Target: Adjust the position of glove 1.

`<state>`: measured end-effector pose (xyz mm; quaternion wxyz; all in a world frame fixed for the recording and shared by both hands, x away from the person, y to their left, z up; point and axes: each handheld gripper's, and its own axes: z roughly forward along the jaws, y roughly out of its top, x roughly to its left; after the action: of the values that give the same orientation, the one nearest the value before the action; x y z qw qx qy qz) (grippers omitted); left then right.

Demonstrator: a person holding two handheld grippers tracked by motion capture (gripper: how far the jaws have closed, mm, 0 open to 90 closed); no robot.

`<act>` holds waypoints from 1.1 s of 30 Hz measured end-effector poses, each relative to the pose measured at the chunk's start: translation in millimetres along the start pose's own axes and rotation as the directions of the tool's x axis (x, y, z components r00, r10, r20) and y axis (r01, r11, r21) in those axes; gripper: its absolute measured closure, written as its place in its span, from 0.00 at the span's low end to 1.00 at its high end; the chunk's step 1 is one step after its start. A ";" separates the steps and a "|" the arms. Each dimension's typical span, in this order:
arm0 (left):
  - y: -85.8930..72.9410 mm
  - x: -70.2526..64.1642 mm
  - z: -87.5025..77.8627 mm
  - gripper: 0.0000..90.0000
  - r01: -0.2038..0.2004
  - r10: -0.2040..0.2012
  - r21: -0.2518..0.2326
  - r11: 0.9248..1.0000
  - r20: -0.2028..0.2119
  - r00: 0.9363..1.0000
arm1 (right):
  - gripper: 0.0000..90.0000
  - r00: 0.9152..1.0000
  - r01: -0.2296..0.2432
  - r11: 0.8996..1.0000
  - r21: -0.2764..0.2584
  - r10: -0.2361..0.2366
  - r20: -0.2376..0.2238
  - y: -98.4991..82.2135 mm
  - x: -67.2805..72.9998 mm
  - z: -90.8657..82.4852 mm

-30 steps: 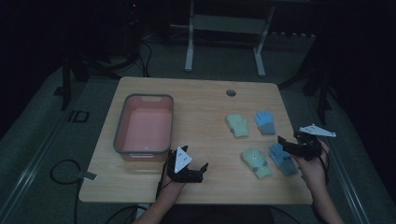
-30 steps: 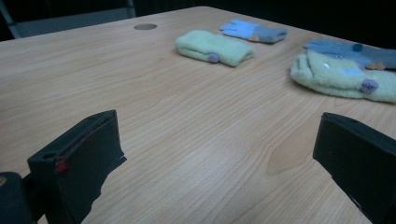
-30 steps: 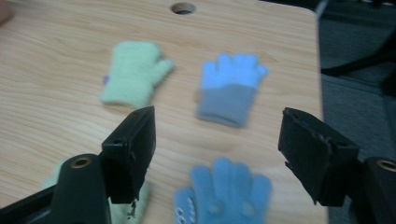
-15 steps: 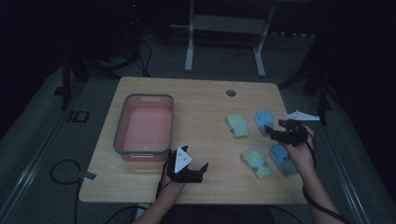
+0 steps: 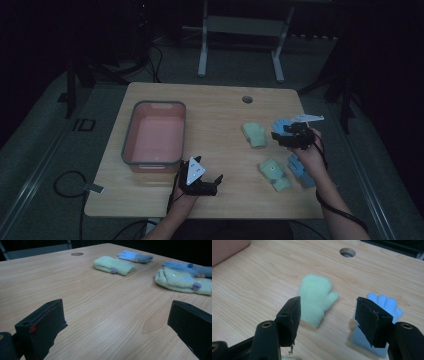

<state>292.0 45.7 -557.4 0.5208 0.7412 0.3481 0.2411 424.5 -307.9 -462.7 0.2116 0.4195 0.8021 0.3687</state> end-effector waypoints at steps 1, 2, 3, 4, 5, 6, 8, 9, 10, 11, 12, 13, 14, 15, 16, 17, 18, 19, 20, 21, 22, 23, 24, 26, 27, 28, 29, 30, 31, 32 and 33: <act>0.0 -0.1 0.0 0.01 0.000 0.000 -0.001 1.000 -0.001 1.000 | 0.41 1.000 0.005 1.000 0.004 -0.005 -0.008 1.2 0.8 3.0; 0.0 -0.1 0.0 0.01 -0.001 0.001 0.000 1.000 0.000 1.000 | 0.43 1.000 0.013 1.000 0.008 -0.013 -0.012 2.4 1.7 5.8; 0.0 -0.1 0.0 0.01 -0.001 0.001 0.000 1.000 0.001 1.000 | 0.43 1.000 0.019 1.000 0.014 -0.019 -0.021 3.6 2.3 8.9; 0.0 -0.1 0.0 0.01 -0.002 0.002 -0.001 1.000 0.000 1.000 | 0.45 1.000 0.021 1.000 0.018 -0.020 -0.023 4.8 2.8 11.9; 0.0 -0.1 0.0 0.01 -0.002 0.002 -0.001 1.000 0.001 1.000 | 0.47 0.999 0.021 1.000 0.018 -0.021 -0.033 5.9 2.5 15.1; 0.0 -0.1 0.0 0.01 -0.002 0.002 0.000 1.000 0.001 1.000 | 0.47 0.999 0.018 1.000 0.025 -0.017 -0.044 7.0 2.3 18.4; -0.1 0.0 -0.1 0.01 -0.001 0.001 -0.002 1.000 0.002 1.000 | 0.49 0.999 0.025 0.999 0.023 -0.025 -0.041 8.9 3.2 24.2; -0.1 0.0 0.0 0.01 0.000 0.000 -0.002 1.000 0.003 1.000 | 0.50 0.998 0.026 0.999 0.027 -0.025 -0.049 9.9 3.7 27.3; -0.1 0.1 0.0 0.01 0.000 0.000 -0.002 1.000 0.003 1.000 | 0.50 0.999 0.031 0.999 0.026 -0.030 -0.043 10.9 4.6 30.1; -0.1 0.1 0.0 0.01 0.001 -0.001 -0.002 1.000 0.005 1.000 | 0.51 0.999 0.033 0.999 0.027 -0.032 -0.044 11.8 5.4 32.9; -0.1 0.2 -0.1 0.01 0.001 -0.001 -0.002 1.000 0.005 1.000 | 0.51 0.998 0.035 0.999 0.032 -0.033 -0.057 12.9 5.9 35.9; -0.1 0.2 -0.1 0.01 0.001 -0.001 -0.002 1.000 0.005 1.000 | 0.52 0.998 0.042 0.998 0.037 -0.040 -0.056 14.0 6.8 39.0; -0.1 0.3 -0.1 0.01 0.001 -0.001 -0.002 1.000 0.006 1.000 | 0.53 0.998 0.046 0.998 0.042 -0.043 -0.052 15.2 7.6 41.9; -0.1 0.4 -0.1 0.01 0.001 -0.001 -0.002 1.000 0.006 1.000 | 0.54 0.997 0.043 0.998 0.046 -0.041 -0.059 16.6 7.7 44.8; -0.1 0.4 -0.1 0.01 0.002 -0.002 -0.003 1.000 0.006 1.000 | 0.55 0.997 0.045 0.998 0.047 -0.042 -0.067 18.0 7.7 47.6; -0.1 0.4 -0.1 0.01 0.002 -0.002 -0.002 1.000 0.006 1.000 | 0.56 0.996 0.053 0.998 0.045 -0.050 -0.069 19.1 7.8 50.5; -0.1 0.5 -0.2 0.01 0.003 -0.003 -0.003 1.000 0.006 1.000 | 0.57 0.996 0.058 0.997 0.041 -0.055 -0.070 19.9 8.0 53.5; -0.1 0.6 -0.2 0.01 0.004 -0.004 -0.003 1.000 0.007 1.000 | 0.58 0.995 0.065 0.997 0.041 -0.061 -0.076 20.6 8.0 56.5; -0.1 0.8 -0.1 0.01 0.005 -0.005 -0.002 1.000 0.007 1.000 | 0.59 0.994 0.073 0.996 0.041 -0.069 -0.085 21.0 8.5 59.8; -0.1 0.9 -0.2 0.01 0.007 -0.007 -0.003 1.000 0.006 1.000 | 0.60 0.993 0.081 0.996 0.045 -0.076 -0.090 21.4 9.1 63.0; -0.1 0.9 -0.2 0.01 0.007 -0.007 -0.003 1.000 0.006 1.000 | 0.61 0.993 0.081 0.996 0.047 -0.076 -0.095 21.6 9.4 66.3; -0.1 0.8 -0.2 0.01 0.005 -0.005 -0.003 1.000 0.007 1.000 | 0.61 0.992 0.081 0.996 0.049 -0.076 -0.101 21.7 9.6 69.2; -0.1 0.8 -0.2 0.01 0.005 -0.005 -0.003 1.000 0.007 1.000 | 0.62 0.991 0.085 0.995 0.050 -0.079 -0.108 21.7 9.5 71.9; -0.1 0.3 -0.2 0.01 -0.001 0.001 -0.003 1.000 0.007 1.000 | 0.64 0.990 0.091 0.994 0.062 -0.083 -0.111 21.5 8.8 78.2; -0.1 0.2 -0.2 0.01 -0.001 0.001 -0.003 1.000 0.006 1.000 | 0.64 0.990 0.088 0.994 0.069 -0.080 -0.117 21.3 7.9 81.2; -0.1 0.2 -0.2 0.01 -0.001 0.001 -0.003 1.000 0.007 1.000 | 0.65 0.990 0.087 0.994 0.073 -0.078 -0.122 20.8 6.9 84.3; -0.1 0.3 -0.3 0.01 -0.001 0.001 -0.003 1.000 0.008 1.000 | 0.67 0.990 0.085 0.993 0.082 -0.074 -0.123 20.4 5.6 87.5; -0.1 0.4 -0.3 0.01 0.000 0.000 -0.003 1.000 0.009 1.000 | 0.67 0.989 0.084 0.992 0.091 -0.072 -0.125 20.0 4.3 90.7; -0.1 0.4 -0.2 0.01 0.000 0.000 -0.003 1.000 0.009 1.000 | 0.67 0.989 0.088 0.992 0.092 -0.076 -0.127 19.5 3.1 93.8; -0.1 0.3 -0.2 0.01 -0.001 0.001 -0.003 1.000 0.009 1.000 | 0.68 0.989 0.088 0.991 0.099 -0.075 -0.128 19.1 2.4 96.7; -0.1 0.3 -0.3 0.01 -0.002 0.002 -0.003 1.000 0.009 1.000 | 0.69 0.989 0.086 0.990 0.108 -0.072 -0.126 18.8 1.0 99.7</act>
<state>292.0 46.1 -557.4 0.5231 0.7420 0.3447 0.2389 498.4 -258.7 -512.0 0.1528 0.3753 0.8492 0.3386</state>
